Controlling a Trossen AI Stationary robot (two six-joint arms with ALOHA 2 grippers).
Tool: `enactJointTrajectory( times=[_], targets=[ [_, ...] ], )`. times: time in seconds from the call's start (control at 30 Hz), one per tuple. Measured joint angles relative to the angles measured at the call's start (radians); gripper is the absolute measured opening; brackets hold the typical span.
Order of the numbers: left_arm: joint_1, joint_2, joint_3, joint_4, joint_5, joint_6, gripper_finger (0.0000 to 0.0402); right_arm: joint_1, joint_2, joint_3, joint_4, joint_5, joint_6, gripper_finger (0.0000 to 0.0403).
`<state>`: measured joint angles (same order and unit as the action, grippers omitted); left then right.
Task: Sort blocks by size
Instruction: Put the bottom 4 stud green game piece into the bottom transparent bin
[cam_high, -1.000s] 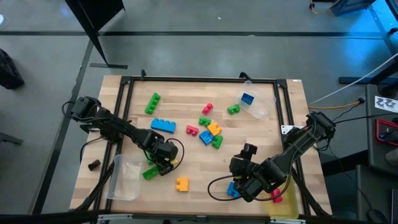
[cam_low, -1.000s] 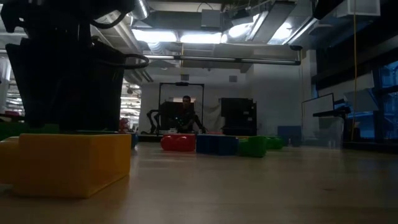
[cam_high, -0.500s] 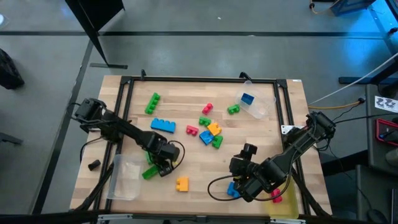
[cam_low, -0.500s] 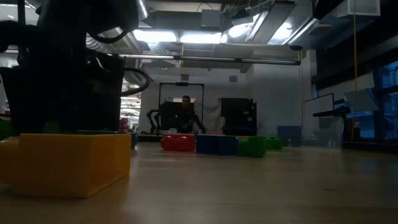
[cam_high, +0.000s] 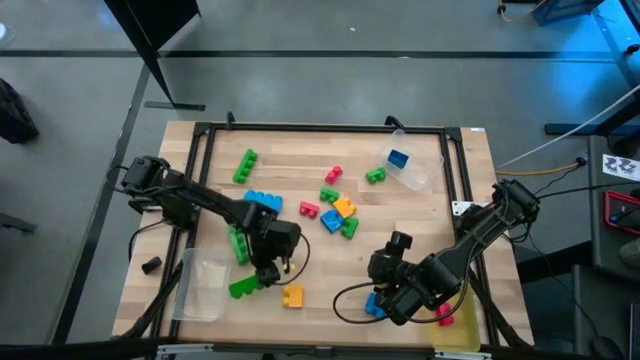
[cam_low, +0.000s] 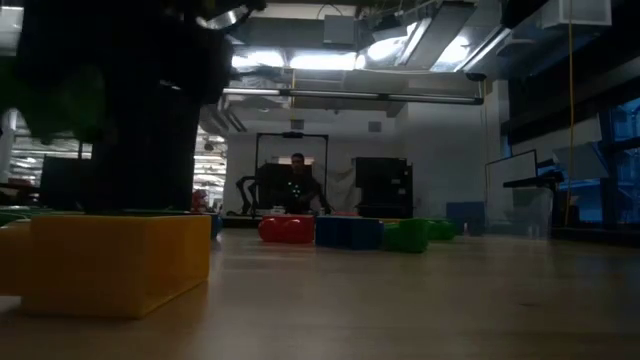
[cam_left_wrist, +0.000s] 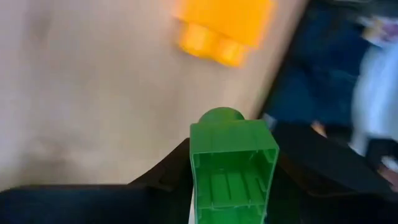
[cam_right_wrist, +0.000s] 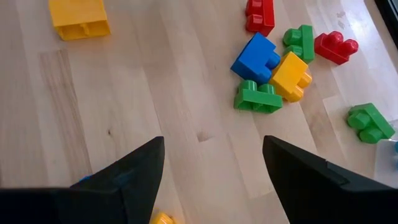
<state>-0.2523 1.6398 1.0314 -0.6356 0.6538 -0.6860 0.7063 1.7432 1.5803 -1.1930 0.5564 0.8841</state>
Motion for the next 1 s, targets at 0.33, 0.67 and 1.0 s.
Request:
enactJointTrajectory(
  times=[0.33, 0.67, 1.0],
  targets=[
    [-0.056, -0.01, 0.108, -0.433, 0.243, 0.101, 0.0131, 0.0, 0.0, 0.0, 0.024, 0.0, -0.001, 0.0273],
    [-0.177, -0.011, 0.061, -0.725, -0.013, 0.233, 0.0138, 0.0, 0.0, 0.0, 0.024, 0.0, -0.006, 0.0273],
    [-0.213, -0.01, 0.039, -0.715, -0.107, 0.134, 0.0182, 0.0, 0.0, 0.0, 0.025, 0.0, -0.007, 0.0273]
  ],
)
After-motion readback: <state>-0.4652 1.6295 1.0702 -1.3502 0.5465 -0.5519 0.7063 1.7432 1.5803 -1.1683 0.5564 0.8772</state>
